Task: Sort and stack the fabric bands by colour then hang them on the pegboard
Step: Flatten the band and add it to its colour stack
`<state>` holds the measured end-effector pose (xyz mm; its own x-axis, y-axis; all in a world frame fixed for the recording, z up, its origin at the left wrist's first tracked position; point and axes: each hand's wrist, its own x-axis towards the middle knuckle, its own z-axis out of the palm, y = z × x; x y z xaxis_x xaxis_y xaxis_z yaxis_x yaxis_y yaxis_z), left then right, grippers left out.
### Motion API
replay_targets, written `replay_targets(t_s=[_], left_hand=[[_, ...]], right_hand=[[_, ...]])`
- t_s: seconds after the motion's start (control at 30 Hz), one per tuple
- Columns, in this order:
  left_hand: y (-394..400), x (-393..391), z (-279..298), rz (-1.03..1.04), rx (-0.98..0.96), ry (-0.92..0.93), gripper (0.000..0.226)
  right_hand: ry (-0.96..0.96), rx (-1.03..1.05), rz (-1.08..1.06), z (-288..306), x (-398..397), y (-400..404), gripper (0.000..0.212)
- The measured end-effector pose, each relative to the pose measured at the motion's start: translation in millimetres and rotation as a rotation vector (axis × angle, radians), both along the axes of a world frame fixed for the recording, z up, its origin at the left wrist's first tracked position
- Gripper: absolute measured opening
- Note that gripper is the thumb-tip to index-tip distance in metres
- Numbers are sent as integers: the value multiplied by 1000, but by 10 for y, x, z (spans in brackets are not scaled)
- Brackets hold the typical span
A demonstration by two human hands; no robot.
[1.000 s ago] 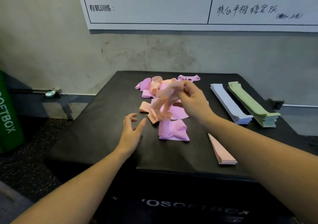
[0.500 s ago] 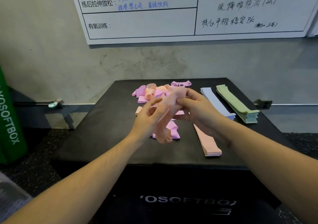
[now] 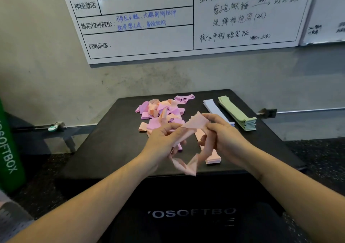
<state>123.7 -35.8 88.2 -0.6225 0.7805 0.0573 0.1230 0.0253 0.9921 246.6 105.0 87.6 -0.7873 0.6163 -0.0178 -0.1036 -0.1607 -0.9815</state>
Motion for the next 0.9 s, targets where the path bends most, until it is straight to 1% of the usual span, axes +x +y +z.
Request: replay_targets(t_s=[0.07,0.1,0.17,0.2,0.23,0.27,0.3,0.33,0.4,0.47,0.53,0.6,0.63,0.7,0.73,0.8,0.83,0.9], left_hand=[[4,98,46,-3,-17,-6,21],[4,148,72,-3,-37,-2,23],[-4,220,119,-19,-60,-27,35],[-13,244,134,-48,-47,-58,41],[-32,269,157,-94,-18,-89,44],[-52,278,168,-143,10,-105,45],[-73,275,175,-185,24,-101,47],[-92,261,182,-224,30,-87,51],[-126,254,201,-267,41,-63,60],[-148,275,223,-250,27,-27,67],[-164,325,247,-215,-9,58,63],[-183,365,239,-179,-31,159,49],[-194,385,239,-159,-33,195,38],[-220,423,247,-125,-17,217,9],[-233,435,249,-110,-11,210,4],[-252,431,247,-66,16,153,7],[-261,423,253,-54,33,105,8],[-275,402,269,-63,61,20,17]], right_hand=[[11,-13,8,49,119,-42,24],[12,11,26,67,192,-59,23],[-8,95,54,85,337,-74,36],[-20,129,55,89,395,-72,39],[-22,145,50,102,443,-72,36],[-17,147,39,110,478,-66,28],[-18,131,20,120,506,-58,19],[-29,111,-3,123,535,-45,14],[-72,88,-43,129,596,-10,22],[-121,107,-47,134,668,21,29],[-157,109,-23,147,720,26,28],[-190,84,-31,158,749,8,33],[-210,73,-54,164,754,3,36],[-204,38,-99,184,761,-12,32],[-182,10,-114,200,769,-23,29],[-133,-55,-109,240,789,-45,28],[-110,-93,-97,256,794,-60,30],[-104,-151,-69,265,794,-102,36]])
